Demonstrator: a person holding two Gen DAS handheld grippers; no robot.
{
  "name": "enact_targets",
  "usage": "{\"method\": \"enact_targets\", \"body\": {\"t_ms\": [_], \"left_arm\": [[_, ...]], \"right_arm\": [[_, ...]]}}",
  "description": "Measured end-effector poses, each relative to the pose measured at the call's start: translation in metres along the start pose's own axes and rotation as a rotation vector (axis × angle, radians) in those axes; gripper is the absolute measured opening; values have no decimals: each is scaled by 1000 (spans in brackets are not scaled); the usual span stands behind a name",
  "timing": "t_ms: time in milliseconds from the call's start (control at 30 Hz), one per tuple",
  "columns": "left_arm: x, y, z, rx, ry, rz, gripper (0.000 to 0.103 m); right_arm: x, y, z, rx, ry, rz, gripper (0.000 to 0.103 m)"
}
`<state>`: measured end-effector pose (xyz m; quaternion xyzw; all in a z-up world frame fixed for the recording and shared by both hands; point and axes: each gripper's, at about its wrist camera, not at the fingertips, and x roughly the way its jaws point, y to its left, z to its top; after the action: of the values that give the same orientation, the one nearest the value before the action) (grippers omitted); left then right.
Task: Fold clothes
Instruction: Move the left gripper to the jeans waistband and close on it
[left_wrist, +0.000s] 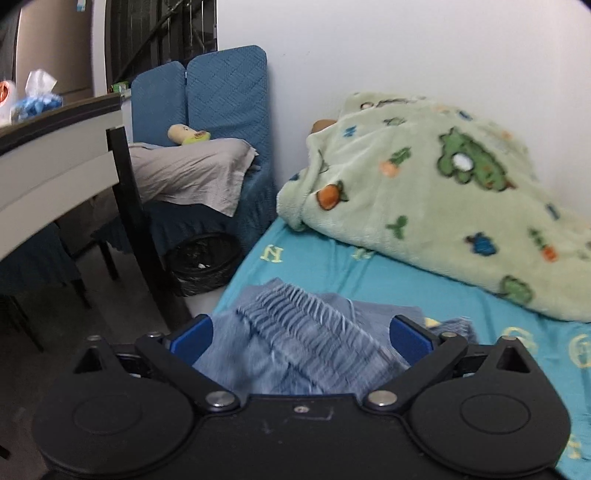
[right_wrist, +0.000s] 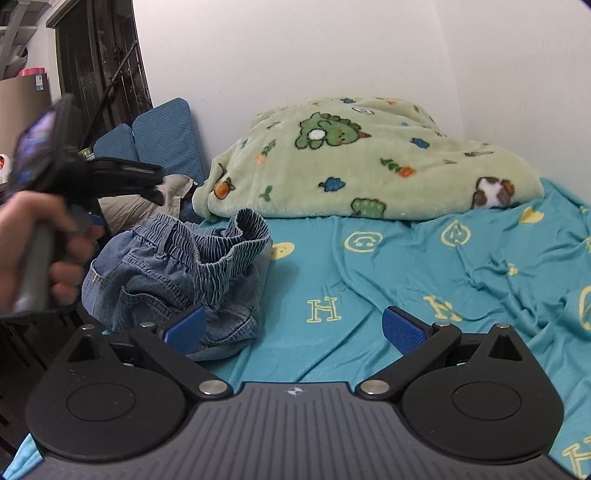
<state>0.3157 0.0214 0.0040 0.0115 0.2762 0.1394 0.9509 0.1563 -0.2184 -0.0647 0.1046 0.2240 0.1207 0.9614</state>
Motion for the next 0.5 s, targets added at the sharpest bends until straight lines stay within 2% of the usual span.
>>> {"method": "enact_targets", "body": {"t_ms": [133, 267, 433, 500], "left_arm": [[35, -10, 7, 25, 35, 92, 102], [49, -4, 10, -16, 68, 111, 101], [51, -10, 13, -22, 107, 103, 81], [43, -11, 13, -38, 113, 84, 60]], "right_arm": [[9, -3, -5, 22, 22, 16, 103], [16, -6, -7, 50, 36, 28, 103], [18, -7, -9, 65, 42, 37, 103], [18, -7, -8, 63, 36, 38, 103]]}}
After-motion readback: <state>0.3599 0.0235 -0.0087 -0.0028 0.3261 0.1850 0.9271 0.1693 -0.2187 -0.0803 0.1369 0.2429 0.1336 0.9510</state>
